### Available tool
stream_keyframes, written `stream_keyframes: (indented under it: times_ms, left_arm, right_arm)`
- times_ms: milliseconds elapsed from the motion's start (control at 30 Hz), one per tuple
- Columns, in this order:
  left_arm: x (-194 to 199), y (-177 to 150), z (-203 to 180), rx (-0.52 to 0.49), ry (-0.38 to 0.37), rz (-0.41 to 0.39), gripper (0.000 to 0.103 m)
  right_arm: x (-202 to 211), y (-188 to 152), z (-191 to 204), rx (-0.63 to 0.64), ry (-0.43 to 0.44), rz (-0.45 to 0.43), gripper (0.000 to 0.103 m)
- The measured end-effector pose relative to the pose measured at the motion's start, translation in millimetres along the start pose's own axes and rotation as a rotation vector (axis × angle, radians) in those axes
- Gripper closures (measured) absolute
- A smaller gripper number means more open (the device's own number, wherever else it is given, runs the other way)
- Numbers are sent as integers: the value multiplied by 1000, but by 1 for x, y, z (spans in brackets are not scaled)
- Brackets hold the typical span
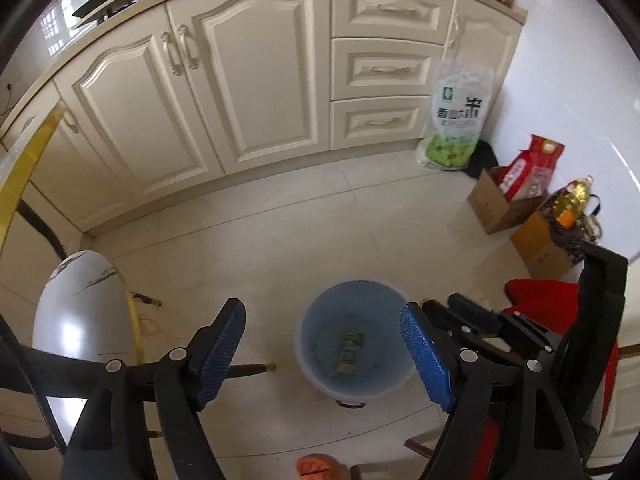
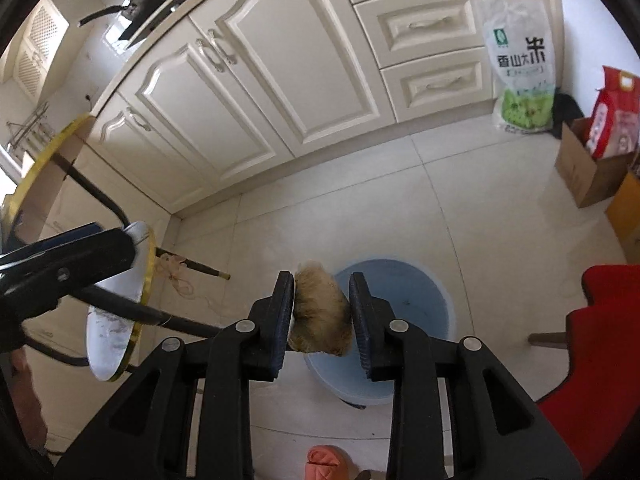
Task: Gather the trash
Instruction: 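Open both tools to drop the carton and ginger into the bin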
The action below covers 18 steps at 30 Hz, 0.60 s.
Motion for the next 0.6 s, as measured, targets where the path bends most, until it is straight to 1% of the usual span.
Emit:
stream_keyframes:
  times_ms: [67, 100, 233, 300, 367, 400, 500, 600]
  left_arm:
    - [6, 0, -1, 8, 17, -7, 27]
    - [14, 0, -3, 9, 23, -16, 27]
    - [53, -13, -6, 10, 40, -67, 25]
    - [80, -22, -5, 14, 47, -102, 23]
    - [112, -31, -6, 14, 63, -154, 22]
    - [124, -37, -4, 15, 66, -173, 21]
    - [174, -54, 2, 30, 92, -250, 16]
    - [223, -82, 16, 51, 131, -330, 9]
  right_arm:
    - [-1, 0, 0, -11, -6, 6, 52]
    - [1, 0, -1, -12, -12, 2, 49]
    - [31, 3, 9, -12, -11, -35, 46]
    - [50, 4, 18, -2, -14, -60, 42]
    - [77, 3, 31, 16, -14, -104, 33]
    - [89, 3, 38, 24, -10, -122, 31]
    - [125, -1, 65, 55, 12, -170, 26]
    - [163, -7, 104, 109, 53, -224, 22]
Point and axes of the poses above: each gripper's, at about its wrist camera, not at the fingertips, and x roughly against the way its jaws point, z to its left, y to its top, the point moved 4 cm from there along -x, roughly the way its jaws point, and after that the axes turned 9 degrees about -x, right-handed, at the moved point
